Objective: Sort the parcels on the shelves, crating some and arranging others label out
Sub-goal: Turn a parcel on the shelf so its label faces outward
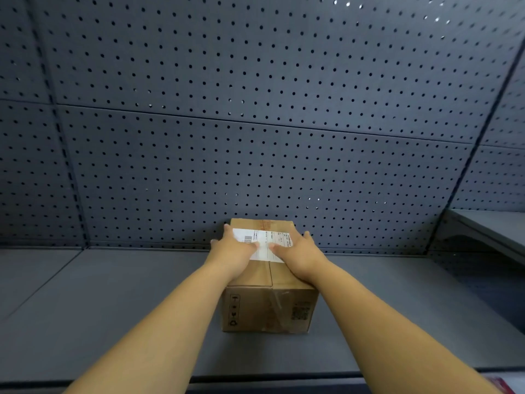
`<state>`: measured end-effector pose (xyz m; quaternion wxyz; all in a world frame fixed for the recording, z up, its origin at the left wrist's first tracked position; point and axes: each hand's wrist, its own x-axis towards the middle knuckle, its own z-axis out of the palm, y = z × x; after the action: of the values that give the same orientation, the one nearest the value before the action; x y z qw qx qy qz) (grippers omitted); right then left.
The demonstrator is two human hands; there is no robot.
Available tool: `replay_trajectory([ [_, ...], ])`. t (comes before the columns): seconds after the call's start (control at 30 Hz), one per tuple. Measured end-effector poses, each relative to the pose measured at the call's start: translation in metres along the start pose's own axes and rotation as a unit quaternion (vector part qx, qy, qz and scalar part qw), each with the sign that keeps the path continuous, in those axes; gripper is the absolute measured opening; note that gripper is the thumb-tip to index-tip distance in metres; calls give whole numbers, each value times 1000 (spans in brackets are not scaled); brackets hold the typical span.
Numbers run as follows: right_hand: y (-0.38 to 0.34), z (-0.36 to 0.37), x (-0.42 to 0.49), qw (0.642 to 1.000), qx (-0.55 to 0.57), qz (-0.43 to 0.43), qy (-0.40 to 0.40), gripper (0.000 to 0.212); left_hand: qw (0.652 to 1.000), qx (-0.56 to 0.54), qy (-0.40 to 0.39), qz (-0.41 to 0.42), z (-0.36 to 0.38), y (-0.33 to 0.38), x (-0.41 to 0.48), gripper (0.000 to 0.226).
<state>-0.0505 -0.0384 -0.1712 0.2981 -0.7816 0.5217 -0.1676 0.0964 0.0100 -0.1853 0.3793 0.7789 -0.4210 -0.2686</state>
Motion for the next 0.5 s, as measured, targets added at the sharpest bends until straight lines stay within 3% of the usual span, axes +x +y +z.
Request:
replay_trajectory([
  [0.07, -1, -3, -5, 1000, 23, 12, 7, 69, 999, -45, -10, -27, -2, -3, 0, 72],
  [0.2, -5, -6, -14, 997, 57, 41, 22, 80, 995, -93, -28, 8, -11, -8, -5, 22],
  [0.37, -9, -5, -17, 990, 119, 56, 54, 70, 993, -115, 2, 7, -26, -9, -14, 31],
  [0.5, -24, -16, -20, 975, 201, 32, 94, 77, 985, -166, 18, 37, -44, 2, -22, 32],
])
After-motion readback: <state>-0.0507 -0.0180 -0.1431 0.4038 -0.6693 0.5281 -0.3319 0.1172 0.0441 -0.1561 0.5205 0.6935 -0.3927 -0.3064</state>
